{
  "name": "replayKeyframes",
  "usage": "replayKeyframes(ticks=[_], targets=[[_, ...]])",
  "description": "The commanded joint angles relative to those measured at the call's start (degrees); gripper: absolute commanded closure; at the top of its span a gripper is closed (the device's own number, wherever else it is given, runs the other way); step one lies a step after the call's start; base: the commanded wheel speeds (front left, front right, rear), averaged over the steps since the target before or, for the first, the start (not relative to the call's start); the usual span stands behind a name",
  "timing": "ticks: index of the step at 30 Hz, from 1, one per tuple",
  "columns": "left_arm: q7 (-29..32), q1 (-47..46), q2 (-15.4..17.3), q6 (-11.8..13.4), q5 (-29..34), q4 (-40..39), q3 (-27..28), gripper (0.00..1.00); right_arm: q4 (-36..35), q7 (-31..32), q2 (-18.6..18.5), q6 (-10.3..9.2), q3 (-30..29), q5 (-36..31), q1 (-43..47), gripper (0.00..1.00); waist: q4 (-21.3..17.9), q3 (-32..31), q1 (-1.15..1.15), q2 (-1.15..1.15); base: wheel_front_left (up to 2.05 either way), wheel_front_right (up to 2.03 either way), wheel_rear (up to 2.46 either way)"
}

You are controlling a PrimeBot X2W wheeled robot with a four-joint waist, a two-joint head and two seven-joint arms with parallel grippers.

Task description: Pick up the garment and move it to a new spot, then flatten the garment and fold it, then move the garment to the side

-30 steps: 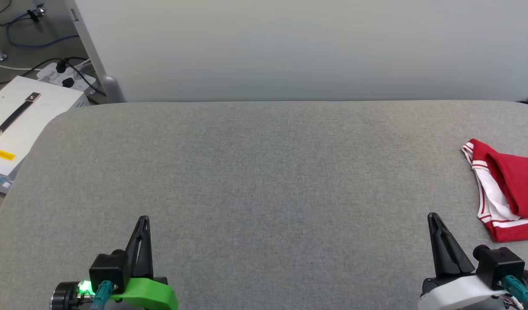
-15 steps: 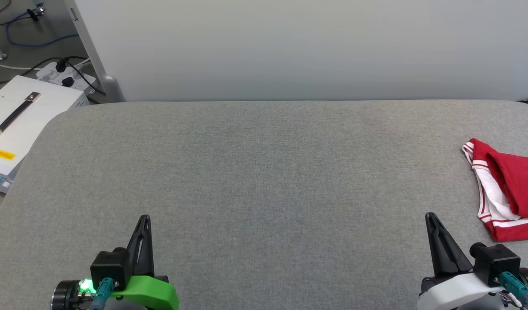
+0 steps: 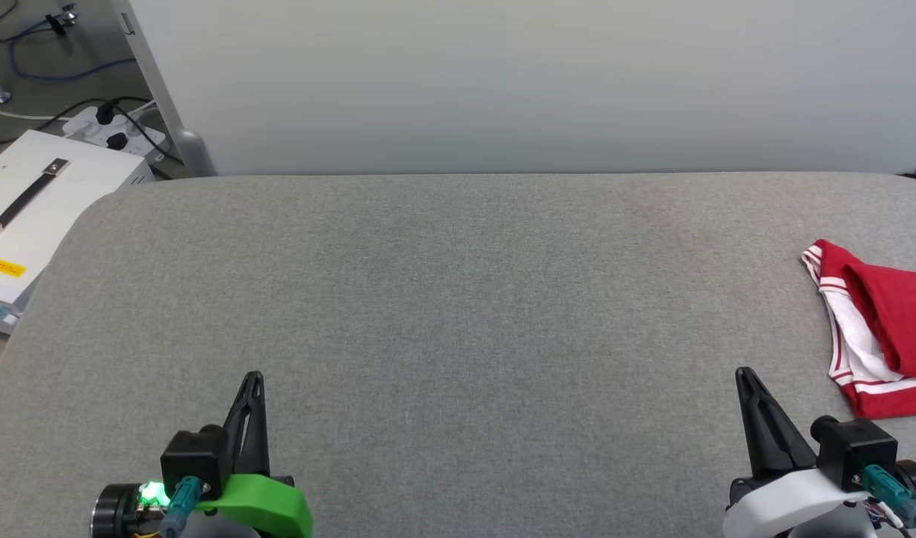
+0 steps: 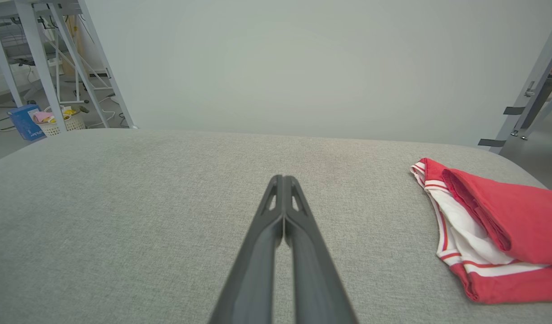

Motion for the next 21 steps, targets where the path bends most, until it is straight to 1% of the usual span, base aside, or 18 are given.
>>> replayKeyframes(ticks=[1, 21], targets=[[0.51, -0.88, -0.32, 0.17, 0.63, -0.42, 0.26, 1.00, -0.12, 0.25, 0.06, -0.02, 0.03, -0.54, -1.12, 1.00, 0.00, 0.01, 0.00, 0.00, 0.00, 0.00, 0.00], [2.80, -1.42, -0.81, 0.30, 1.43, -1.39, 0.46, 1.00, -0.22, 2.12, 0.10, -0.03, 0.05, -1.68, -2.10, 1.00, -0.05, 0.16, 0.00, 0.00, 0.00, 0.00, 0.00]])
